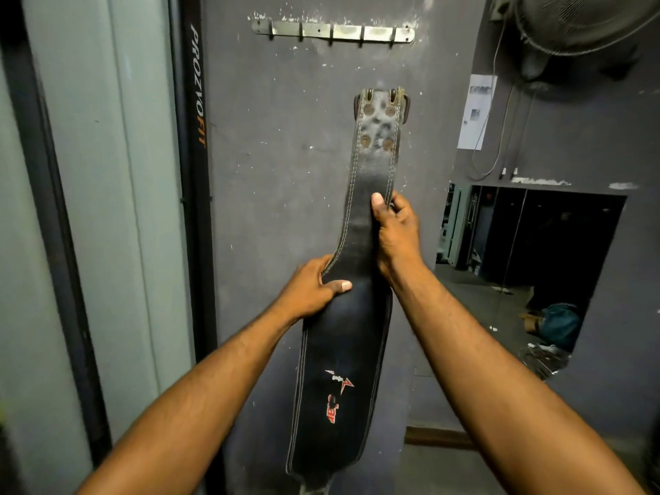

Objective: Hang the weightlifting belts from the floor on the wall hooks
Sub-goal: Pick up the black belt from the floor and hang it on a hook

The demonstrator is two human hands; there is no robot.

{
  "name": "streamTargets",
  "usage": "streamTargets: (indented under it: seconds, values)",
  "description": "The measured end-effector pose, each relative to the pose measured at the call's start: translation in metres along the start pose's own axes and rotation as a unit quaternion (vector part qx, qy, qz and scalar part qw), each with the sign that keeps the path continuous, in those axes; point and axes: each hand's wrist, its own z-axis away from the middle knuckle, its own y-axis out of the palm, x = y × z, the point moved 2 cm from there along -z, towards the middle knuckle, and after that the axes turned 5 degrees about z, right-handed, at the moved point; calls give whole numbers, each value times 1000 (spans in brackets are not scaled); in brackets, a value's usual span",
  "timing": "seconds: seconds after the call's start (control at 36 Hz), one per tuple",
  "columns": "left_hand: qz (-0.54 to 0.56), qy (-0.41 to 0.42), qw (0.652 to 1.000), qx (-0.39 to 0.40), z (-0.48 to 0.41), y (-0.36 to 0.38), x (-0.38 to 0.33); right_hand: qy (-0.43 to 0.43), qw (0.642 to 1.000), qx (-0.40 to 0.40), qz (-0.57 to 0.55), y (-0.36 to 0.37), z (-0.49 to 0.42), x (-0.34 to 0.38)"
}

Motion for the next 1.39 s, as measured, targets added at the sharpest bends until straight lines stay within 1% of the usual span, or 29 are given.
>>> streamTargets:
  seconds: [0.06,0.11,0.14,0.19,0.22,0.25,0.28,0.39,0.44,0.5,0.58,0.61,0.64,0.72,0.78,0.83,0.92,0.94,1.06,1.19,1.25,1.31,1.36,1.39]
  values:
    - [-3,5,1000,-28,1,1,-4,-8,1000,3,3,1,-2,3]
    - [50,7,998,-23,4,1,-6,-14,1000,2,4,0,-4,8]
    - [86,-2,996,-4,6,-1,-4,-15,1000,-3,8,0,-7,10]
    - [143,-29,987,58,12,-1,7,-17,1000,-17,15,-5,-12,15]
    - [145,-41,985,83,15,0,12,-16,999,-25,15,-7,-15,17]
    - [132,-47,986,90,17,1,18,-16,999,-31,17,-9,-18,19]
    - [114,-46,990,76,17,3,21,-16,999,-36,22,-10,-20,20]
    - [65,-16,997,-30,16,13,19,-26,998,-49,21,-10,-25,24]
    - [56,-6,997,-46,15,15,16,-29,998,-56,12,-12,-28,26]
    - [59,-9,998,-22,17,15,16,-29,998,-62,3,-14,-30,28]
    - [107,-53,990,71,26,17,31,-29,997,-71,-7,-17,-36,35]
    - [118,-61,988,79,30,18,38,-31,997,-71,-4,-17,-38,37]
    - [117,-62,989,62,32,20,43,-34,997,-70,1,-17,-40,39]
    - [83,-41,995,-22,36,26,45,-37,996,-76,16,-17,-42,40]
    - [72,-31,996,-51,36,26,40,-36,996,-77,18,-16,-42,39]
    - [79,-36,996,-33,39,22,42,-31,996,-81,11,-16,-42,38]
    - [95,-79,991,45,54,16,56,-23,996,-88,1,-17,-45,41]
    - [86,-94,990,53,60,17,61,-17,996,-91,-2,-17,-46,41]
    - [77,-113,991,-8,72,23,73,6,996,-91,3,-13,-42,36]
    - [92,-120,988,-13,84,21,77,21,997,-67,-16,-11,-30,23]
    - [89,-89,991,-40,76,18,59,25,998,-56,-18,-11,-24,13]
    - [77,-33,991,-107,59,14,32,18,999,-45,-18,-8,-15,0]
    - [66,16,982,-178,36,10,2,11,999,-36,-13,-4,-4,-12]
    - [61,34,977,-202,24,7,-14,11,999,-32,-11,-1,0,-17]
